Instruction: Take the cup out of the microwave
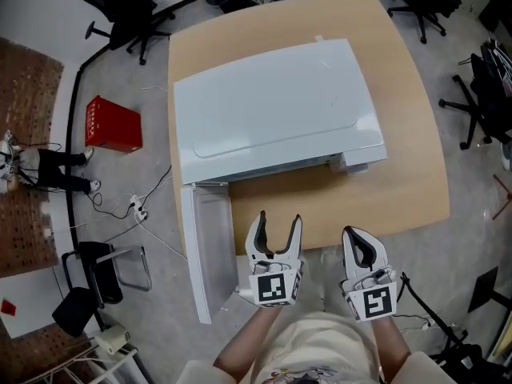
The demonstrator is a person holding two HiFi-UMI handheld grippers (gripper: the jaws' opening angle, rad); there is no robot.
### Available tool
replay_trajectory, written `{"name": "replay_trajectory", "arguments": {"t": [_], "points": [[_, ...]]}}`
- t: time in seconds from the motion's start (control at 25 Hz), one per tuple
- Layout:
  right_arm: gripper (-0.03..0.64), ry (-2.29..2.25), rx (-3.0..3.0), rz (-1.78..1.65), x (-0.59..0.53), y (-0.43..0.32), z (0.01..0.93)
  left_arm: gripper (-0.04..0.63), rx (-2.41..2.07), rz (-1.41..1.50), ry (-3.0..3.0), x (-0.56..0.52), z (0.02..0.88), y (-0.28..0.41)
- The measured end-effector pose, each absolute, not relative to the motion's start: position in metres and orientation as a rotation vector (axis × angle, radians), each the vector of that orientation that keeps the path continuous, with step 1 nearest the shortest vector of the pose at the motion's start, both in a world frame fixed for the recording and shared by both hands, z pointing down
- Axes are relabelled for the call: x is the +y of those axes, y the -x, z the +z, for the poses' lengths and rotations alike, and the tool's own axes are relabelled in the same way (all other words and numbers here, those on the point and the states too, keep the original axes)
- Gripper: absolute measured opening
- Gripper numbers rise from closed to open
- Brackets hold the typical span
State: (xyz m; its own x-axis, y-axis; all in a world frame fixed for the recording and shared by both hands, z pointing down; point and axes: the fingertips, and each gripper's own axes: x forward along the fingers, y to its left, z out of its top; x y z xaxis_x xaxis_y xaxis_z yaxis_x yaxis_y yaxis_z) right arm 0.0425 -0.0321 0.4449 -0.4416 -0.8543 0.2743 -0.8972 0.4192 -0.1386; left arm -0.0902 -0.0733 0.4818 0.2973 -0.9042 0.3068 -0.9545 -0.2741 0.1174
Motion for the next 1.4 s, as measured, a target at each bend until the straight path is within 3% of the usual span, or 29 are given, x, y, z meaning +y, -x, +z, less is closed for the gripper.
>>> {"name": "replay_trajectory", "arguments": {"t": [0.32,1.4], "points": [[0.008,-1.529,-2.466,0.434,-0.037,-0.022,0.465,0.420,-1.709,0.301,-2.300,-0.135,0.528,0.103],[0.008,-1.578,-2.396,0.482,-0.060,-0.024,0.492,0.427,-1.789,0.397,-2.355,-0.277,0.583,0.084]]}}
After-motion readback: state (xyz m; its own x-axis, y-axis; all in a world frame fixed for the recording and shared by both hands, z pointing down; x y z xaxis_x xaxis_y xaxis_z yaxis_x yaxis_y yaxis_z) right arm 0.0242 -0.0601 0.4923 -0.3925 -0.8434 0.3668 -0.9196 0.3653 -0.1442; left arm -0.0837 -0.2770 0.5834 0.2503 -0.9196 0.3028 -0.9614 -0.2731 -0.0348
